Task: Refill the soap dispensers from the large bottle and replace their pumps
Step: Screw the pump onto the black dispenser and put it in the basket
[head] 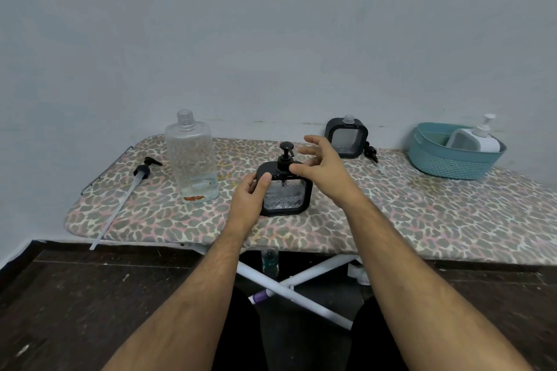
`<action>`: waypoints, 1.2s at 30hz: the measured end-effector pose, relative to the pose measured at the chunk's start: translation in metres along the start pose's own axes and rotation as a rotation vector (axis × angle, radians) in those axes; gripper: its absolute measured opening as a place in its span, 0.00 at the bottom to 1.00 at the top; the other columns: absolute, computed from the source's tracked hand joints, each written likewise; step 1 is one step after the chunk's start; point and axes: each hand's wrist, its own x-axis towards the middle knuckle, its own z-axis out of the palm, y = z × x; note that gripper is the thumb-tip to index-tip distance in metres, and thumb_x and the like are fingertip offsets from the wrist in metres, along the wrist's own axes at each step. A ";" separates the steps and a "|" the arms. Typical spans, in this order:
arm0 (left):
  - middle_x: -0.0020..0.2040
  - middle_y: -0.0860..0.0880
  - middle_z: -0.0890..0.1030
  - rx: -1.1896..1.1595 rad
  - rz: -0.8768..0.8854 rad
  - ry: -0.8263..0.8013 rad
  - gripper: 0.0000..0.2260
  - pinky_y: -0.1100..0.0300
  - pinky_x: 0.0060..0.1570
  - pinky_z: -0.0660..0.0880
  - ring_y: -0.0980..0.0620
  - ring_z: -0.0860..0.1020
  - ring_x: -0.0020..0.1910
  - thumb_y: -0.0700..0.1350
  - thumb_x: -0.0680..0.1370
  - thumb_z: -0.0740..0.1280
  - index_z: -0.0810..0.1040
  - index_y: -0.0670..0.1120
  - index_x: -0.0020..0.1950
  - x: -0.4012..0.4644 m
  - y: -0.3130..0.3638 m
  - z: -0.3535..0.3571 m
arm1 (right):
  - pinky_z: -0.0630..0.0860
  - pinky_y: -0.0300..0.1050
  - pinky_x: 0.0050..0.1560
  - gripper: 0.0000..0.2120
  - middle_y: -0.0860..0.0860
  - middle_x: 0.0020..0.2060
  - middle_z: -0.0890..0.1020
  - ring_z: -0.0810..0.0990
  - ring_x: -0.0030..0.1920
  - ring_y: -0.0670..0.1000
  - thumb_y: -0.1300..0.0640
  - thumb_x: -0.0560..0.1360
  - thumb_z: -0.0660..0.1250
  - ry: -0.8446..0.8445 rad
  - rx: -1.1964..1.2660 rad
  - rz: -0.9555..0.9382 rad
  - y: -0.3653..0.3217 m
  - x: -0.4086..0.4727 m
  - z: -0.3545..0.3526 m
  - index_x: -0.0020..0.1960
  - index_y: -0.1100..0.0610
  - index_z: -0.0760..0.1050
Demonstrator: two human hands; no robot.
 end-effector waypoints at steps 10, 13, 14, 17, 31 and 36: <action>0.60 0.55 0.80 0.063 0.032 0.046 0.21 0.59 0.53 0.80 0.61 0.79 0.58 0.52 0.77 0.70 0.74 0.51 0.69 -0.009 -0.003 -0.020 | 0.81 0.56 0.56 0.31 0.52 0.69 0.75 0.80 0.62 0.54 0.68 0.76 0.69 -0.241 0.237 0.225 0.051 -0.013 -0.019 0.74 0.49 0.66; 0.65 0.49 0.79 0.048 0.007 0.031 0.21 0.49 0.59 0.79 0.54 0.78 0.63 0.48 0.77 0.70 0.74 0.48 0.70 -0.009 -0.005 -0.023 | 0.81 0.55 0.54 0.26 0.54 0.65 0.79 0.82 0.60 0.55 0.69 0.77 0.67 -0.212 0.290 0.220 0.053 -0.013 -0.013 0.71 0.49 0.70; 0.65 0.49 0.79 0.044 0.009 0.032 0.21 0.48 0.59 0.79 0.54 0.78 0.63 0.48 0.78 0.70 0.74 0.48 0.71 -0.009 -0.004 -0.023 | 0.80 0.58 0.57 0.26 0.54 0.64 0.80 0.81 0.61 0.56 0.69 0.77 0.67 -0.196 0.294 0.216 0.055 -0.014 -0.012 0.70 0.50 0.70; 0.64 0.51 0.80 0.025 0.012 0.045 0.20 0.46 0.60 0.78 0.54 0.78 0.63 0.46 0.78 0.70 0.75 0.48 0.70 -0.010 -0.002 -0.021 | 0.76 0.63 0.63 0.26 0.54 0.64 0.80 0.79 0.63 0.56 0.69 0.76 0.67 -0.167 0.295 0.215 0.058 -0.014 -0.011 0.70 0.50 0.71; 0.65 0.48 0.79 0.017 0.058 -0.023 0.17 0.47 0.61 0.77 0.53 0.78 0.63 0.45 0.80 0.67 0.76 0.48 0.69 0.015 0.025 0.033 | 0.82 0.52 0.53 0.24 0.55 0.59 0.82 0.84 0.56 0.53 0.68 0.75 0.70 0.012 0.347 0.126 0.055 -0.021 -0.055 0.69 0.54 0.72; 0.57 0.54 0.83 -0.008 0.119 -0.056 0.11 0.48 0.58 0.79 0.56 0.81 0.57 0.45 0.80 0.67 0.81 0.53 0.62 0.035 0.039 0.079 | 0.82 0.47 0.47 0.21 0.54 0.55 0.83 0.85 0.53 0.52 0.67 0.74 0.72 0.102 0.297 0.064 0.046 -0.018 -0.098 0.63 0.51 0.75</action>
